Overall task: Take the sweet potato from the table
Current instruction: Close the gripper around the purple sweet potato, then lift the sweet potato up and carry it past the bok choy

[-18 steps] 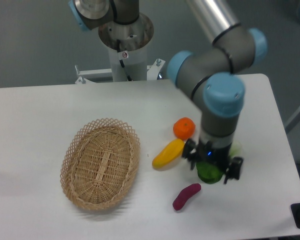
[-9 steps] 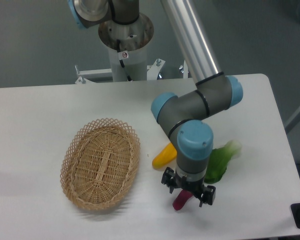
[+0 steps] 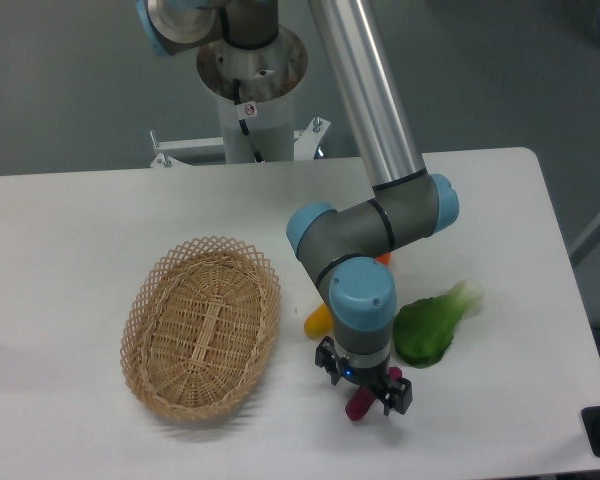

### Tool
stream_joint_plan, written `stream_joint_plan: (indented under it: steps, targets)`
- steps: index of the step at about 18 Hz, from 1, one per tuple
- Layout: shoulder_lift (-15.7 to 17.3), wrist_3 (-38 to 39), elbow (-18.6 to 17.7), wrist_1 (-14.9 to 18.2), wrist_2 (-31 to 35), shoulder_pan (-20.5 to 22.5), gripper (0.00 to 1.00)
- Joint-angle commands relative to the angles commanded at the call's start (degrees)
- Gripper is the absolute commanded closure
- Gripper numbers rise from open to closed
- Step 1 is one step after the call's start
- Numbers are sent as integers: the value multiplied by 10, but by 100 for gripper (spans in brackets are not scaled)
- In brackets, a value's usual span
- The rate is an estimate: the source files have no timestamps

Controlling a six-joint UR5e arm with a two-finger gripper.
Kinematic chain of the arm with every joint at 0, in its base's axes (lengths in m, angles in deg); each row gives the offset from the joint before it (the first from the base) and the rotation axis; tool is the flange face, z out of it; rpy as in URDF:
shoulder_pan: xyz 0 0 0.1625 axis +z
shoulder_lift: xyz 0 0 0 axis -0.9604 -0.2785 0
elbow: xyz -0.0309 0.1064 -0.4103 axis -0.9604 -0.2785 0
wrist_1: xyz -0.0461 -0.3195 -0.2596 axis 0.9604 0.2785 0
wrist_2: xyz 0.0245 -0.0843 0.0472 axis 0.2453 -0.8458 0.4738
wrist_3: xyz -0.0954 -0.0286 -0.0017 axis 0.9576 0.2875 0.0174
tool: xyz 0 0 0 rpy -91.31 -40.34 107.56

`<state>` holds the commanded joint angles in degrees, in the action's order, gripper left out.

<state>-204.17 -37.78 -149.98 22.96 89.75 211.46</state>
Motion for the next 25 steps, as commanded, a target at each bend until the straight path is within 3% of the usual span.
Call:
stream_joint_plan:
  steps: [1,4,6,13,18,25]
  targets:
    - [0,0,1,0,1,0,1]
    - [2,-2,3,0,1,0,52]
    - [2,-3,5,0,1,0,64]
    - [11,-25,13,2,0,1,72]
    - [59,-87,18,15,-11,26,72]
    - [124,-177,39,115,-48,91,72]
